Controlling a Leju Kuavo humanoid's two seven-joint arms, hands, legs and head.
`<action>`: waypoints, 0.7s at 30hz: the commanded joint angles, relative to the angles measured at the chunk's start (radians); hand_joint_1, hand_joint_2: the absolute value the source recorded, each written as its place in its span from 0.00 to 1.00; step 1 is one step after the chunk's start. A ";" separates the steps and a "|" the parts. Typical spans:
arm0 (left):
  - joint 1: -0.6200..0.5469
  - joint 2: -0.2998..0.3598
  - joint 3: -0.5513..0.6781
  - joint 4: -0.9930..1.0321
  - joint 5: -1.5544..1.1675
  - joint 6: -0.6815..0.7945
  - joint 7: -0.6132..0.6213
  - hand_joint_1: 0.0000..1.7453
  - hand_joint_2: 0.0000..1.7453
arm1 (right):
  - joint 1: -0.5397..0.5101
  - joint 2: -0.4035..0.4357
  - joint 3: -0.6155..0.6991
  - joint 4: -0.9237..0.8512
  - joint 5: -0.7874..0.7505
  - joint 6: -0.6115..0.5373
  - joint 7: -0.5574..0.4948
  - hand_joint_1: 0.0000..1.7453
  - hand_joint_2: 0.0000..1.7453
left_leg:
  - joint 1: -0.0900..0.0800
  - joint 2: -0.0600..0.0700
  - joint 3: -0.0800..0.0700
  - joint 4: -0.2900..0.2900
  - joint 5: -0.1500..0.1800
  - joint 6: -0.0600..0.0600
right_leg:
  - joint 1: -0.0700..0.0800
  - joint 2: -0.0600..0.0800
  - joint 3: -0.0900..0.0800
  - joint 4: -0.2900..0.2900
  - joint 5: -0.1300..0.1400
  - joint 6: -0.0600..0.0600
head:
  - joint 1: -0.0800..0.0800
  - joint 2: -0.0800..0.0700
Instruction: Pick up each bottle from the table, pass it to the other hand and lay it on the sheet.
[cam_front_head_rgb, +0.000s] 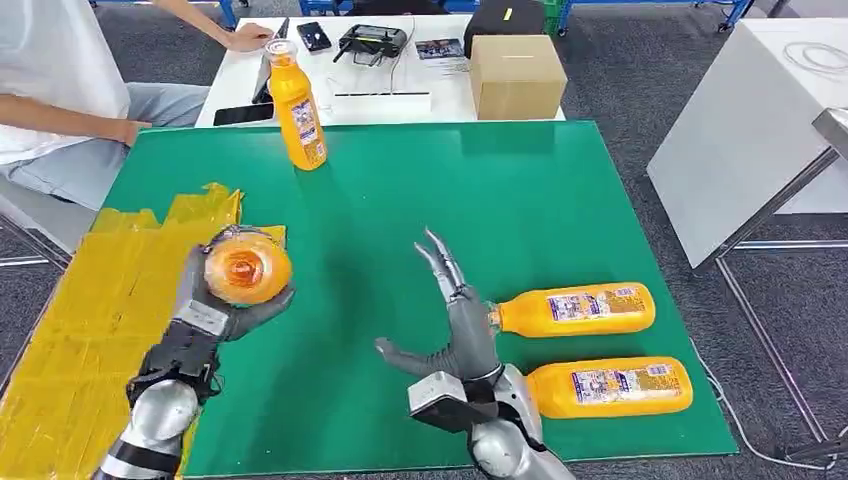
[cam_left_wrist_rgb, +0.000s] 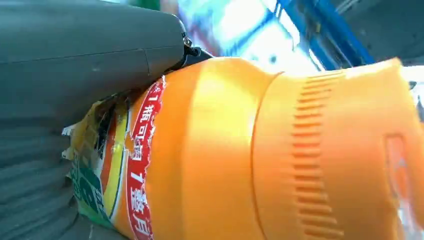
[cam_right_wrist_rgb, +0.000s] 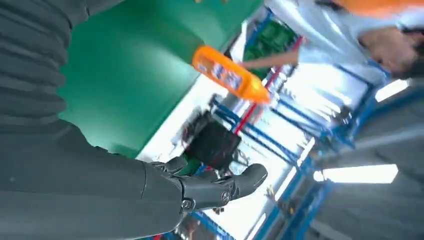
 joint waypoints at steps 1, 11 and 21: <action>-0.236 0.138 -0.107 0.247 -0.514 -0.057 0.241 1.00 1.00 | 0.058 -0.023 -0.090 -0.211 -0.008 -0.009 -0.022 0.00 1.00 | 0.001 -0.006 0.001 0.000 0.000 -0.001 | 0.001 -0.005 0.003 0.000 -0.002 -0.001 | 0.000 0.000; -0.482 0.137 -0.220 0.651 -0.604 -0.190 0.324 1.00 1.00 | 0.031 -0.018 -0.088 -0.223 -0.044 0.020 -0.029 0.00 1.00 | 0.001 -0.003 0.002 0.000 0.000 0.000 | 0.001 -0.003 0.004 0.000 0.000 0.000 | 0.000 0.000; -0.624 0.081 -0.229 1.069 -0.632 -0.177 0.353 1.00 1.00 | -0.022 -0.013 -0.053 -0.184 -0.062 0.033 -0.021 0.00 1.00 | 0.001 -0.001 0.002 0.000 0.000 0.000 | 0.001 0.000 0.002 0.000 0.000 0.000 | 0.000 0.000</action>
